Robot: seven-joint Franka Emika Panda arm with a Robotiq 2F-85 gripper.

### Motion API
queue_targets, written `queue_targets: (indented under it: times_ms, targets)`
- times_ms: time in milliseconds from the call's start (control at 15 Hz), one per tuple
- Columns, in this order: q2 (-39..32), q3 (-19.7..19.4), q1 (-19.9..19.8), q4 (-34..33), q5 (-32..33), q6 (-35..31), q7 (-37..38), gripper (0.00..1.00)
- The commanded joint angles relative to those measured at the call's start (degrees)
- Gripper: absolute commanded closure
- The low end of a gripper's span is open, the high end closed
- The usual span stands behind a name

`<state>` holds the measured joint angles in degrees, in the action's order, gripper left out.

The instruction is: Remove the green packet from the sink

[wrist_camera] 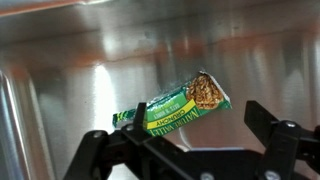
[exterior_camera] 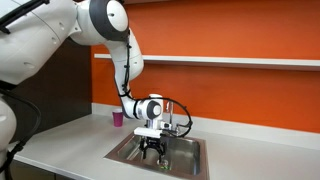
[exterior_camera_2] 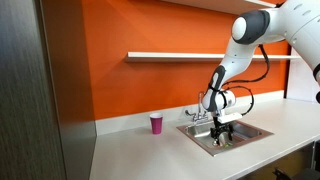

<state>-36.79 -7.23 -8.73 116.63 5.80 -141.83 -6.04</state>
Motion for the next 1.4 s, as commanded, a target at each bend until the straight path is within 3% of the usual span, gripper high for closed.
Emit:
queue_targets:
  times_ms: [0,533,1333]
  targets:
    - [-0.1,0.1,-0.1,-0.2,0.1,0.2,0.1,0.0]
    - [-0.4,1.0,-0.2,-0.6,-4.4,1.8,3.7,0.0]
    - [-3.5,0.2,0.1,-3.3,-14.5,5.0,17.4,0.0]
